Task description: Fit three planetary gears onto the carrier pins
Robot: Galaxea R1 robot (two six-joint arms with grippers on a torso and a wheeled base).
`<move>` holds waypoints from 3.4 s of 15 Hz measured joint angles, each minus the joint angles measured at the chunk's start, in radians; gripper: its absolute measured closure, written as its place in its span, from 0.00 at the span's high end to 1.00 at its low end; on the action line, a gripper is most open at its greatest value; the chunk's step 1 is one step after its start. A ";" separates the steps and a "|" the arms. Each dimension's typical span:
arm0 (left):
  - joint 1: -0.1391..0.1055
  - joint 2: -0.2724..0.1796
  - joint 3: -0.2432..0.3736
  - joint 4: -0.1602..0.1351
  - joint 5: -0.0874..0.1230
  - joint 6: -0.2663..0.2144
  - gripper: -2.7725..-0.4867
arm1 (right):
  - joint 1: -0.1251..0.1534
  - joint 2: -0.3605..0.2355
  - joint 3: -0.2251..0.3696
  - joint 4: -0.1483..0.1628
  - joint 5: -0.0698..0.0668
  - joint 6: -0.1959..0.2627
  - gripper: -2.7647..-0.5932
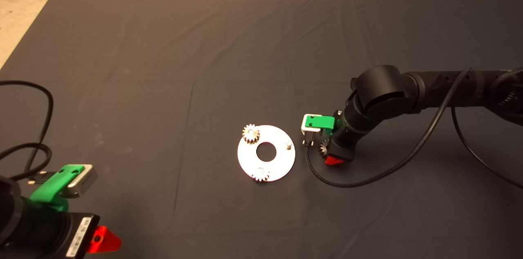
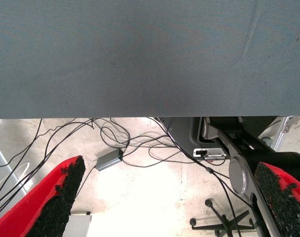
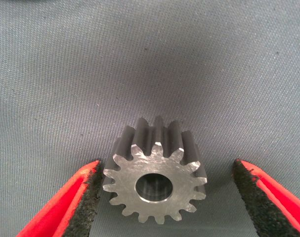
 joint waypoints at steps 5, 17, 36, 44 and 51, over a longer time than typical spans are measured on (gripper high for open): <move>0.000 -0.002 0.000 0.000 0.000 0.000 0.87 | 0.000 0.001 0.000 0.000 0.001 0.000 0.50; 0.000 -0.002 0.000 0.000 0.000 0.000 0.87 | 0.000 0.011 0.002 0.001 0.002 -0.018 0.29; 0.000 -0.002 0.000 -0.004 0.000 0.000 0.87 | 0.067 0.014 0.118 0.000 0.000 -0.020 0.24; 0.000 -0.002 0.000 -0.007 0.000 0.000 0.87 | 0.125 0.056 0.117 0.027 -0.002 -0.018 0.24; 0.000 -0.002 0.000 -0.007 0.000 0.000 0.87 | 0.150 0.149 -0.003 0.151 -0.002 -0.018 0.24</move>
